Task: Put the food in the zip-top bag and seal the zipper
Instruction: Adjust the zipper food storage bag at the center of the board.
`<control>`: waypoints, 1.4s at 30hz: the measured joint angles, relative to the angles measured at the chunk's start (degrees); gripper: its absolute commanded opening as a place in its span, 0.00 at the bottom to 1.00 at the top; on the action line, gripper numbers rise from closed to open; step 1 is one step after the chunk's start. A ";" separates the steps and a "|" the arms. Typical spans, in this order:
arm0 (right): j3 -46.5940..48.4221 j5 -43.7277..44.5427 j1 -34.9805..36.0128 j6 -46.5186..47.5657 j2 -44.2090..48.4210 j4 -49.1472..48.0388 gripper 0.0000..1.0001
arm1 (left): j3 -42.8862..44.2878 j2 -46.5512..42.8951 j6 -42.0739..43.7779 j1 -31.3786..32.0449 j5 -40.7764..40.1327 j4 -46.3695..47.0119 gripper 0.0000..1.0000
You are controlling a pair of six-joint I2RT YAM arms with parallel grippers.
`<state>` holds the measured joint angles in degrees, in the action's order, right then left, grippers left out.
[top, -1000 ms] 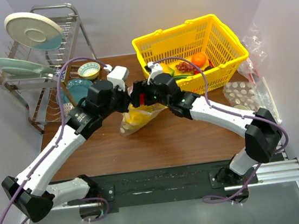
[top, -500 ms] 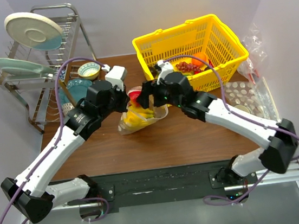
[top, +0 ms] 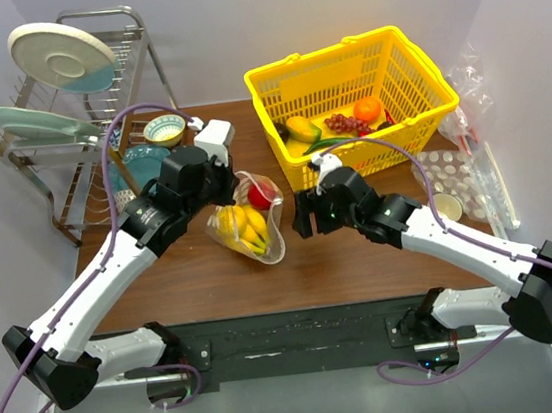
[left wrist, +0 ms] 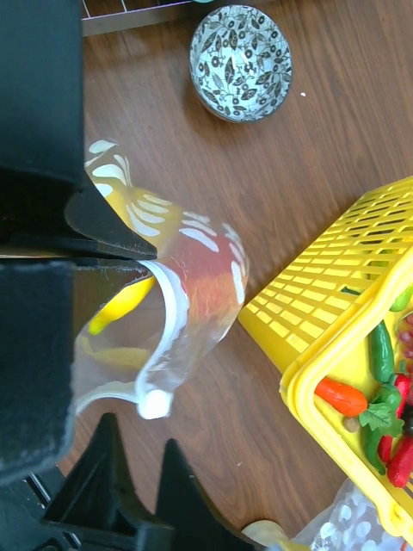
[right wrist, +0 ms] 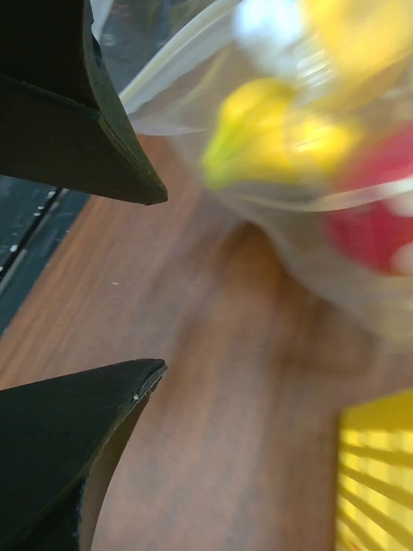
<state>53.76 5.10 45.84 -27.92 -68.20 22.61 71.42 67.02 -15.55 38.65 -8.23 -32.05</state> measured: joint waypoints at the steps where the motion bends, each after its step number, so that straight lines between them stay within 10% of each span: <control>1: -1.90 -0.83 0.00 -0.50 0.74 -0.35 0.75 | 0.22 0.00 0.00 0.00 -0.07 -0.07 0.00; 13: -6.56 -4.94 0.00 -1.66 10.54 -7.39 0.74 | 0.37 0.00 -0.04 0.00 0.68 -0.20 0.00; 24: -10.23 -9.77 0.00 -4.00 1.90 -12.66 0.53 | 0.37 -0.02 -0.09 0.00 1.29 -0.20 0.00; 42: -10.80 -9.11 0.00 -2.43 17.14 -13.90 0.59 | 0.37 -0.02 -0.13 -0.02 1.25 -0.17 0.00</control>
<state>42.96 -4.01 45.84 -30.35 -51.07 8.71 71.79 67.00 -15.68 38.63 -6.98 -32.23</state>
